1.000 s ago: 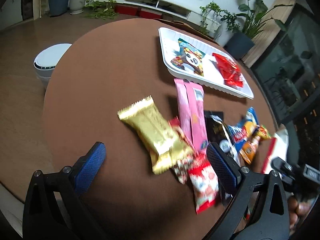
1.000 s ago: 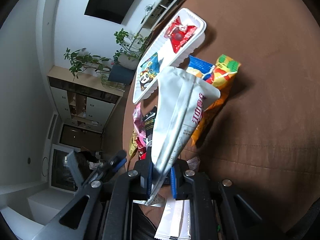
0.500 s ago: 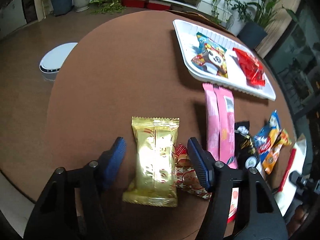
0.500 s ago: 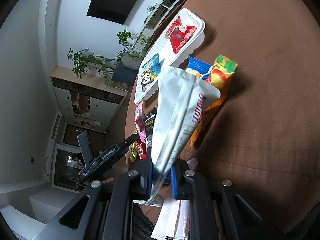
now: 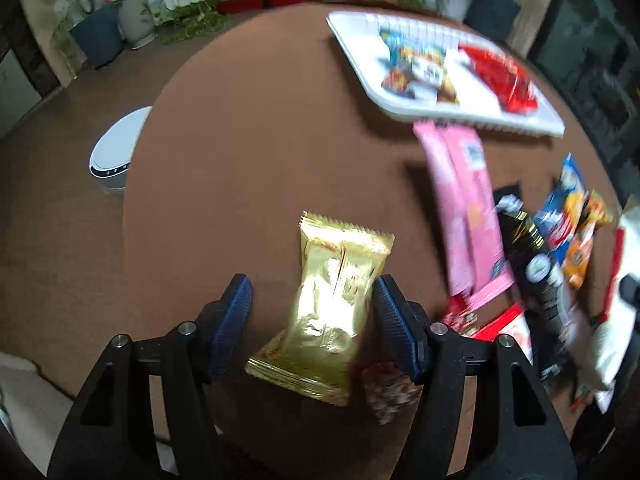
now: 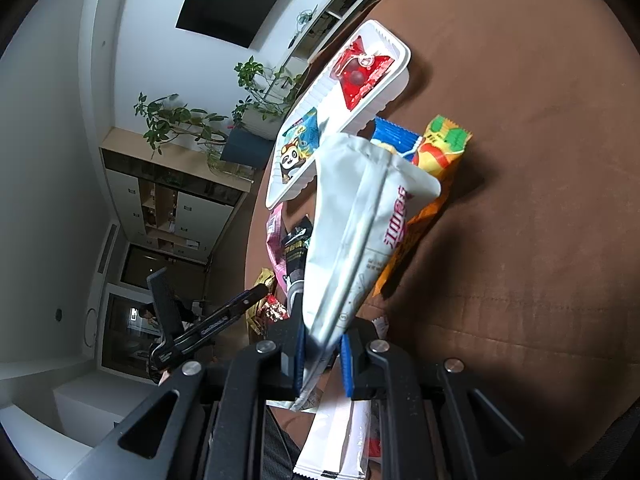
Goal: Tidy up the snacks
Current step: 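Grasp the white packet with right tool while left tool grasps gold wafer, then carry the gold wafer and white packet over the tray and lower them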
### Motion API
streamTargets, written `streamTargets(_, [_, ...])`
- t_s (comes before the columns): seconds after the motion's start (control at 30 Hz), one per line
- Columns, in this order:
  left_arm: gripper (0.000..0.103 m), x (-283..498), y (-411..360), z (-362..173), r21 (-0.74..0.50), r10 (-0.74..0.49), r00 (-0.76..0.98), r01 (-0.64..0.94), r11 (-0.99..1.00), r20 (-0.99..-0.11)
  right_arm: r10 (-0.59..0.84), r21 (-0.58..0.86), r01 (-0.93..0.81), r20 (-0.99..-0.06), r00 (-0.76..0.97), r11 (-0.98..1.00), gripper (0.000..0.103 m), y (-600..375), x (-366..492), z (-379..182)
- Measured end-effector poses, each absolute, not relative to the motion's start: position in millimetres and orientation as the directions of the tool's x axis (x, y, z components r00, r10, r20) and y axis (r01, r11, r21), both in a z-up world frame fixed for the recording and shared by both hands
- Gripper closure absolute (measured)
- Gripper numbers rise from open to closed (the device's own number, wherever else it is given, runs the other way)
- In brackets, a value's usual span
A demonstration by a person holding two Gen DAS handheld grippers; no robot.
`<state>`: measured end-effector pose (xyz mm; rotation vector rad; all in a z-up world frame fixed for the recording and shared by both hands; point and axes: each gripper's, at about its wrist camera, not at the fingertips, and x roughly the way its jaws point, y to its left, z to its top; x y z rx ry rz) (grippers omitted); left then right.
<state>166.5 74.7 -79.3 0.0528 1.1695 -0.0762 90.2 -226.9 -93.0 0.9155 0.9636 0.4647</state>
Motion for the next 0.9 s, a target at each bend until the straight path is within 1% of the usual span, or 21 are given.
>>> streamTargets(0.13, [0.041, 165, 71, -80, 0.01, -0.046, 0.38, 0.144, 0.99, -0.924, 0.697, 0.825, 0.041, -0.501, 0.513, 0.563, 0.088, -224, 92, -92])
streamTargets(0.2, [0.049, 165, 71, -79, 0.004, -0.063, 0.382, 0.171, 0.985, -0.922, 0.697, 0.824, 0.04, -0.502, 0.511, 0.565, 0.088, -222, 92, -91])
streamTargets(0.27, [0.073, 164, 67, -77, 0.016, -0.066, 0.392, 0.203, 0.979, -0.918, 0.697, 0.823, 0.04, -0.504, 0.511, 0.566, 0.088, -222, 93, -91])
streamTargets(0.37, [0.074, 163, 65, -75, 0.024, -0.067, 0.395, 0.222, 0.975, -0.916, 0.695, 0.823, 0.039, -0.503, 0.513, 0.567, 0.088, -222, 93, -91])
streamTargets(0.47, [0.074, 160, 69, -74, 0.007, -0.085, 0.405, 0.22, 0.975, -0.91, 0.693, 0.822, 0.036, -0.502, 0.516, 0.569, 0.088, -222, 92, -90])
streamTargets(0.67, [0.074, 154, 84, -68, -0.095, -0.164, 0.426, 0.179, 0.979, -0.89, 0.686, 0.82, 0.034, -0.5, 0.528, 0.571, 0.088, -224, 92, -89])
streamTargets(0.9, [0.074, 145, 90, -44, -0.199, -0.257, 0.466, 0.169, 0.965, -0.847, 0.674, 0.821, 0.038, -0.493, 0.55, 0.57, 0.088, -233, 92, -85])
